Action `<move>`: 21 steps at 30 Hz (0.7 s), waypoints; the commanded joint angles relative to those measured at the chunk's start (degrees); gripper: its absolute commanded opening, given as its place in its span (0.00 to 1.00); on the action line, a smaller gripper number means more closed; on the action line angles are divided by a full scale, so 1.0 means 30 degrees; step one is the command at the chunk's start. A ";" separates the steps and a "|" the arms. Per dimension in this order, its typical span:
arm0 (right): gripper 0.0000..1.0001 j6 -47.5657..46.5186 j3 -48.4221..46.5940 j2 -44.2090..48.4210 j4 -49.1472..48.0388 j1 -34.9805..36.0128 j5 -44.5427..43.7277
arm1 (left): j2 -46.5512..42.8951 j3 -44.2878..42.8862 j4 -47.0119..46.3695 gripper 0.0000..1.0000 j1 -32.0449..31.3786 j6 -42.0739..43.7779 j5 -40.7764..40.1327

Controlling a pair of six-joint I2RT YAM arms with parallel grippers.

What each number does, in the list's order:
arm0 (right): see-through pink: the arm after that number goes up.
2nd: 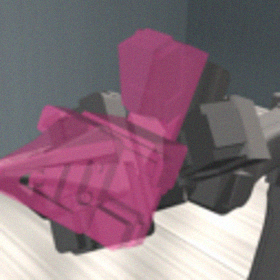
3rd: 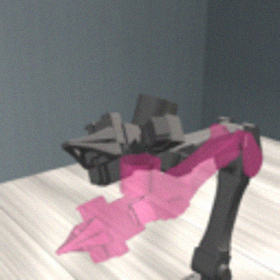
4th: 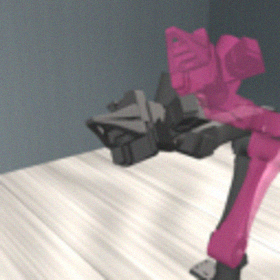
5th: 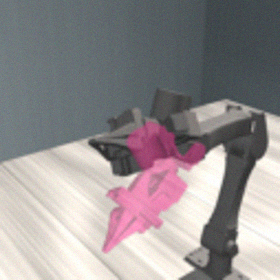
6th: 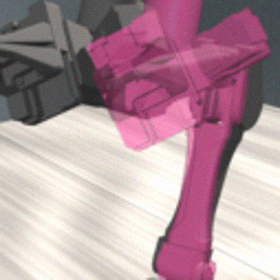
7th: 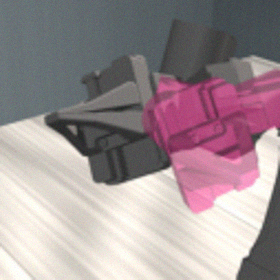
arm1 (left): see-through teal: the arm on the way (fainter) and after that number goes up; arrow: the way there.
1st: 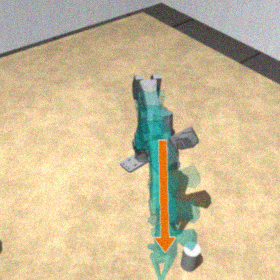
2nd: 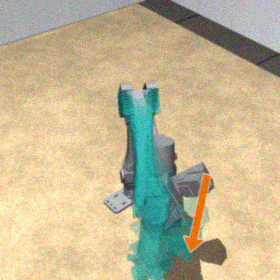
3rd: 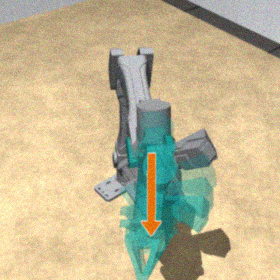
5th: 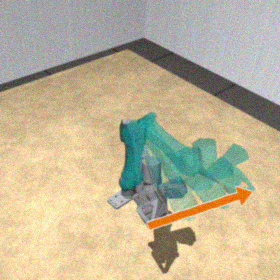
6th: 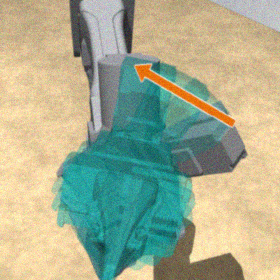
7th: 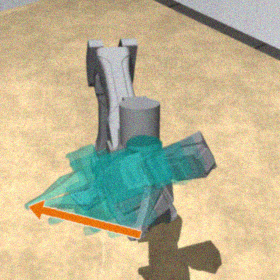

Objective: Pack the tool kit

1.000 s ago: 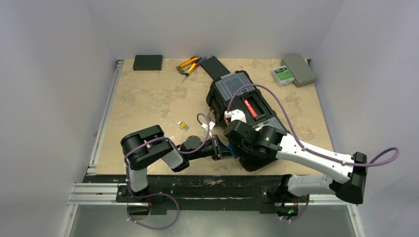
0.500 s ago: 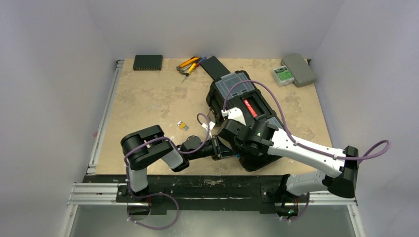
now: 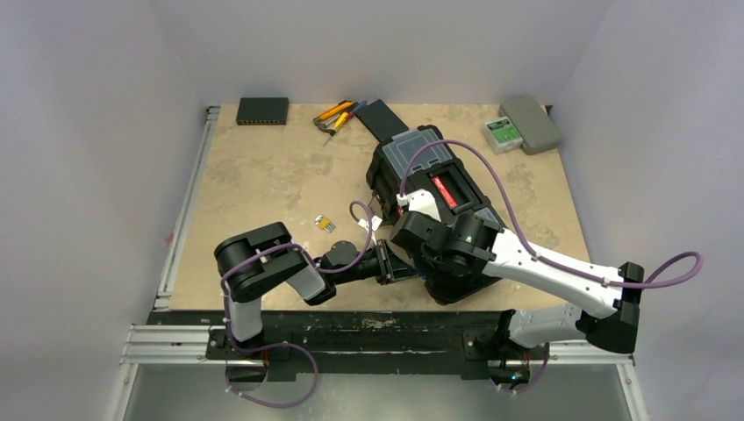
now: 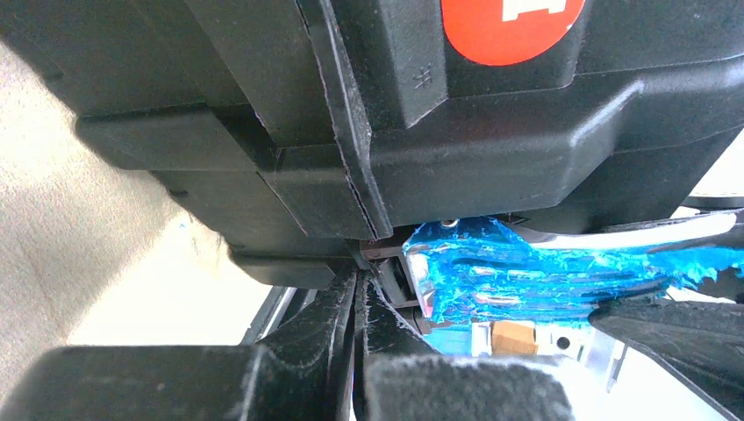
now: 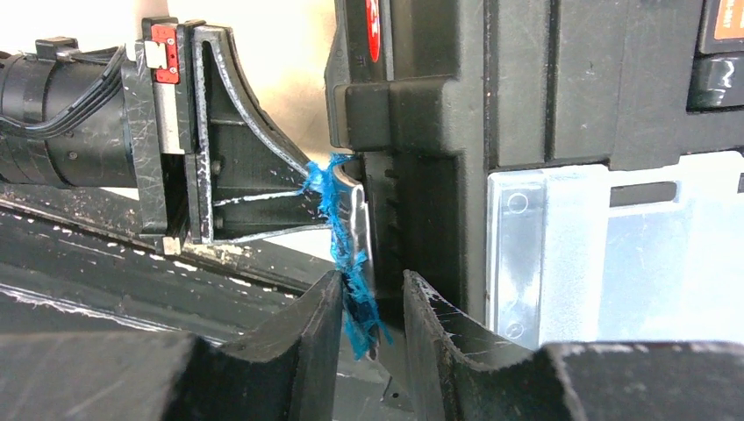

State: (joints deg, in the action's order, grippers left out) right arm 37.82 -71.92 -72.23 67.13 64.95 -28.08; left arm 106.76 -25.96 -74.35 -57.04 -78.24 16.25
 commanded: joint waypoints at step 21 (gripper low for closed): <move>0.04 0.0080 0.1125 0.1325 0.0643 -0.0116 -0.0210 | -0.0870 -0.0067 -0.2101 0.00 -0.0090 0.0562 -0.0288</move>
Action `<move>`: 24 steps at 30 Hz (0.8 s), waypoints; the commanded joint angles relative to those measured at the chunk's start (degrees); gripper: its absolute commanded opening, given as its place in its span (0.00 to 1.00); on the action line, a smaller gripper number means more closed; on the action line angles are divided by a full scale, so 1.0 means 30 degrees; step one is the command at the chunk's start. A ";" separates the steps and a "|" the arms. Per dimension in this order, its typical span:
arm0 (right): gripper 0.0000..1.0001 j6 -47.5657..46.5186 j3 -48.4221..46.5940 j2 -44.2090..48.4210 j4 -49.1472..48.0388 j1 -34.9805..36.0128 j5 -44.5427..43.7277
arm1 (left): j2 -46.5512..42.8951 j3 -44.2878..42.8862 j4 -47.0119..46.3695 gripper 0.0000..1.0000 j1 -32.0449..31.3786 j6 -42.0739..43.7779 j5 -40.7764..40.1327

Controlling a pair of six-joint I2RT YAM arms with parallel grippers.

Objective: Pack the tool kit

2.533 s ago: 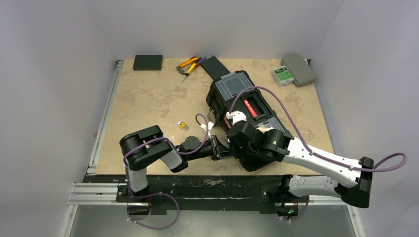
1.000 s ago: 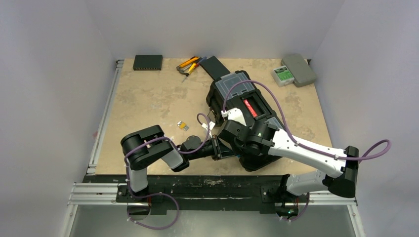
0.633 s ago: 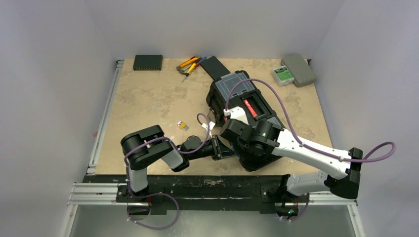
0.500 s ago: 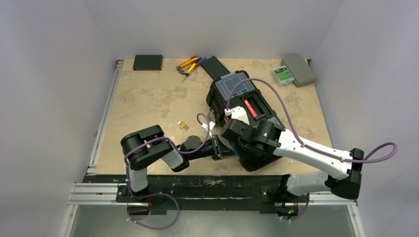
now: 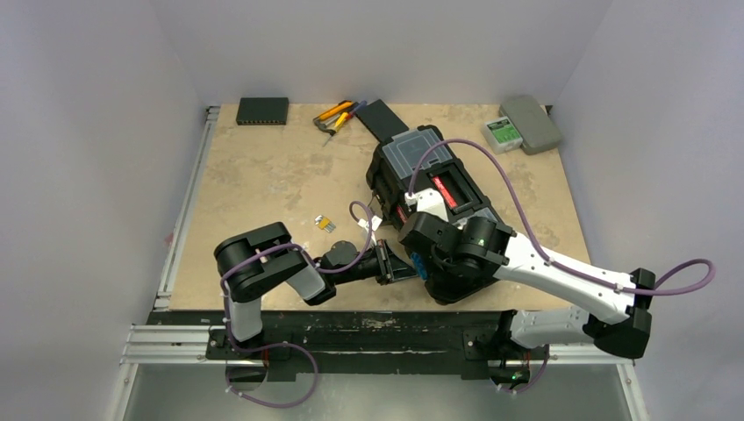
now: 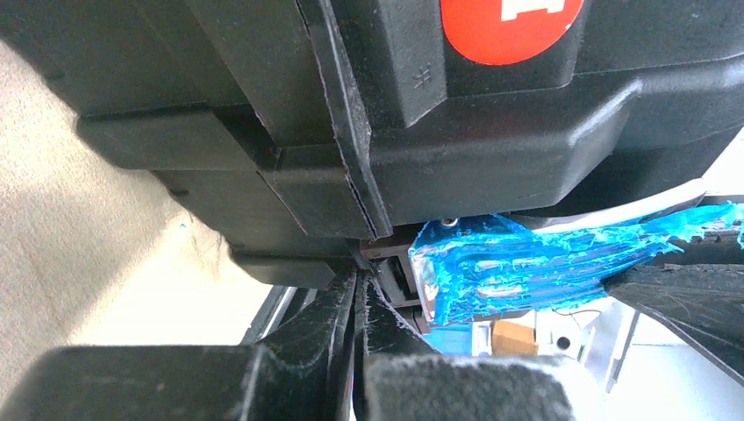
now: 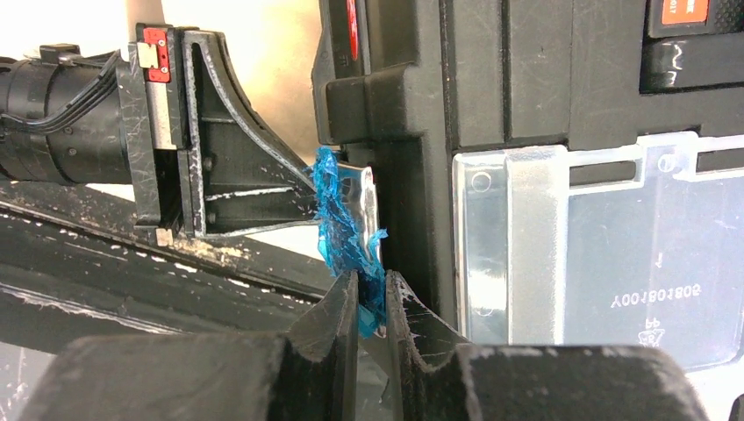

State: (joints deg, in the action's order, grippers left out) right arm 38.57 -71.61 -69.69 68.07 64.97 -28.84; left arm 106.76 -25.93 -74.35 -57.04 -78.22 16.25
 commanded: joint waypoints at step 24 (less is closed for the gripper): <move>0.00 -0.0799 0.4788 0.1372 -0.4200 -0.0328 0.2564 | -0.2232 0.1208 -0.2179 0.00 -0.0090 0.1080 -0.0610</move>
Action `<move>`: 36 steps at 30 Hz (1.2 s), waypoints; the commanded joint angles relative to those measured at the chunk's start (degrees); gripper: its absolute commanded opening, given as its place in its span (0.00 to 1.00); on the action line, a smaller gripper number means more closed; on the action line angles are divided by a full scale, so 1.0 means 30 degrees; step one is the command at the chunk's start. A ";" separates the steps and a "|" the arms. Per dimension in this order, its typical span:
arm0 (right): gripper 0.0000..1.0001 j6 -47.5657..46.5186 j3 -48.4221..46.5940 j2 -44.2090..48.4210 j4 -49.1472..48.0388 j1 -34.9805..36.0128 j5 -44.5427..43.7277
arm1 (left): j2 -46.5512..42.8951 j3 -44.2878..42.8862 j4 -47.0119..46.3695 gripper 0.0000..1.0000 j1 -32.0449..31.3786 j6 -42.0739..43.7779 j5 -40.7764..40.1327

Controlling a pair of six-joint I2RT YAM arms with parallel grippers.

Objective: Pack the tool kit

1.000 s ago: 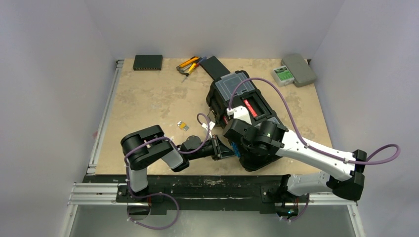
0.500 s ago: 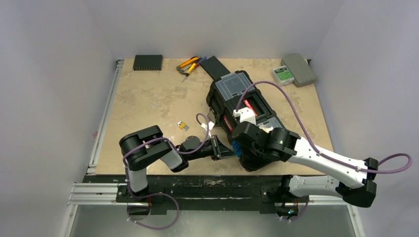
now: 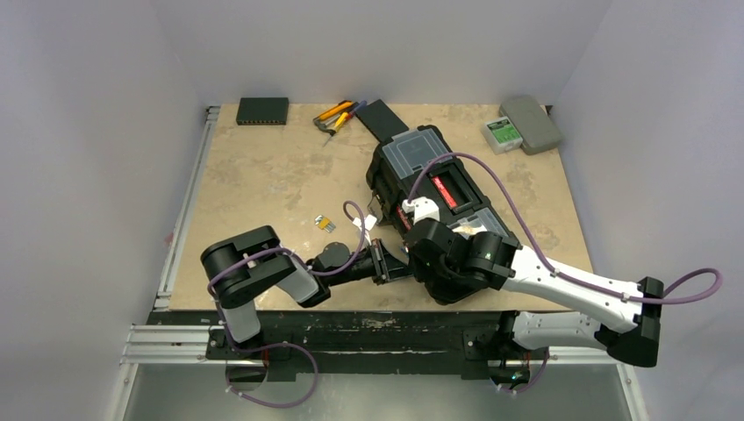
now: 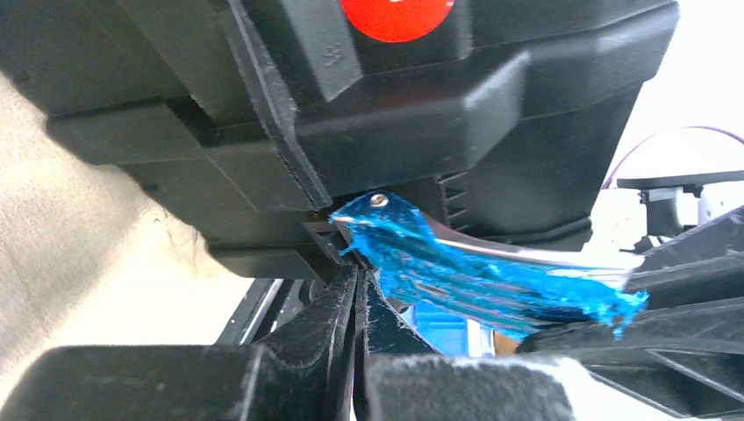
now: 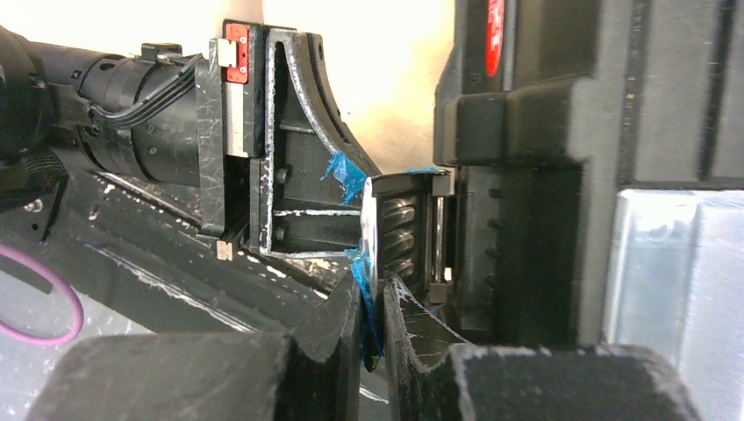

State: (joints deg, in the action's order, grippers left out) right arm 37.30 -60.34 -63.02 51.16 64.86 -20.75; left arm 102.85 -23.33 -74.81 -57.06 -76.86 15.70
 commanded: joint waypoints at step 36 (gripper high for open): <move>0.00 -0.0304 0.3530 0.4088 -0.2531 -0.3852 0.3496 | 0.1638 -0.1447 0.1160 0.00 -0.0228 -0.0737 -0.1163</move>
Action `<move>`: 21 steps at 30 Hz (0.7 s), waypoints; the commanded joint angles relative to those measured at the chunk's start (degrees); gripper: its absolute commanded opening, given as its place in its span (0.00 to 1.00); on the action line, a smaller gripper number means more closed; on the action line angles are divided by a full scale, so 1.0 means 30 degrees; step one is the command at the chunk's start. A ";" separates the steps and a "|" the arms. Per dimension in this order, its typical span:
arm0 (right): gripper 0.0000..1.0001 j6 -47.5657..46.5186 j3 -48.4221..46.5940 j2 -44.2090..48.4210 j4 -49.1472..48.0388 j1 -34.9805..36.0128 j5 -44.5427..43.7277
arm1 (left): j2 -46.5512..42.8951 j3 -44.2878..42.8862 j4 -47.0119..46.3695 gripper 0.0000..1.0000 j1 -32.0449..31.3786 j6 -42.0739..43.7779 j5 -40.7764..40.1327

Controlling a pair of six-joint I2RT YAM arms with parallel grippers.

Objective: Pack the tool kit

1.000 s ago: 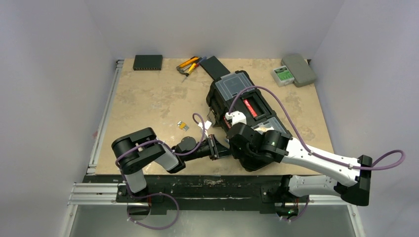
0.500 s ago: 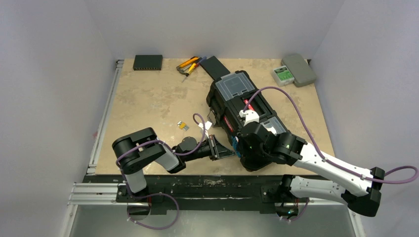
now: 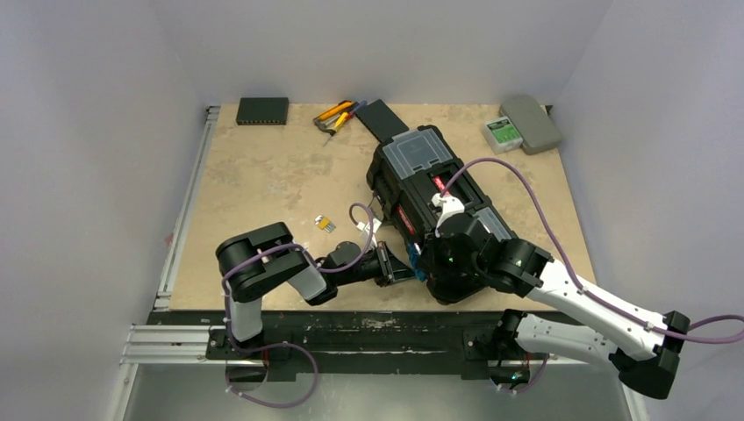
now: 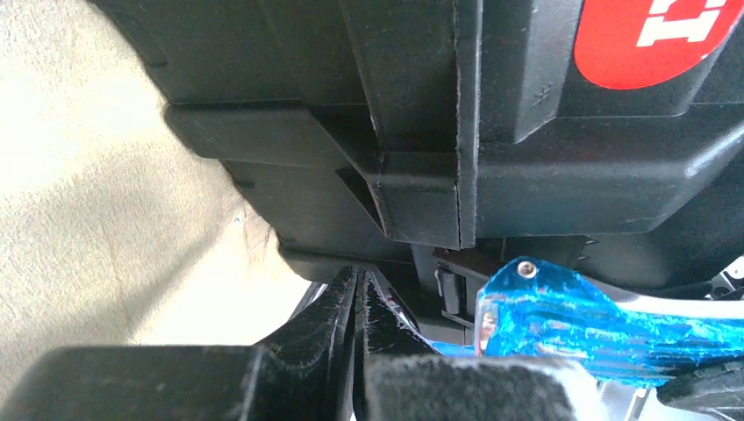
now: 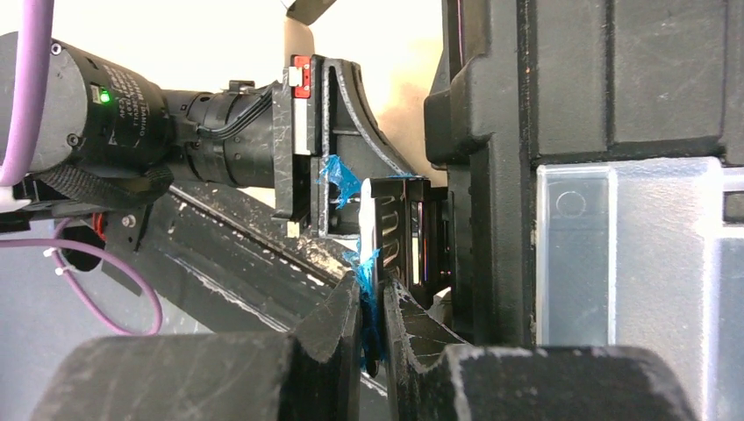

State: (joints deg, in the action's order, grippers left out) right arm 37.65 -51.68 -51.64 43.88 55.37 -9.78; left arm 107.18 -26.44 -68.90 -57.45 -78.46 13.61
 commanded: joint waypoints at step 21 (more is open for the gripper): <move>0.36 -0.1348 -0.3048 -0.1589 0.5032 -0.0763 -0.2809 | -0.3337 -0.0904 0.1912 0.00 -0.0357 0.1667 -0.0276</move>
State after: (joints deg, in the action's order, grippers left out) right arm 37.67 -56.95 -57.43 53.21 53.93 -13.02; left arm 99.20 -28.56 -61.25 -57.74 -75.55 12.10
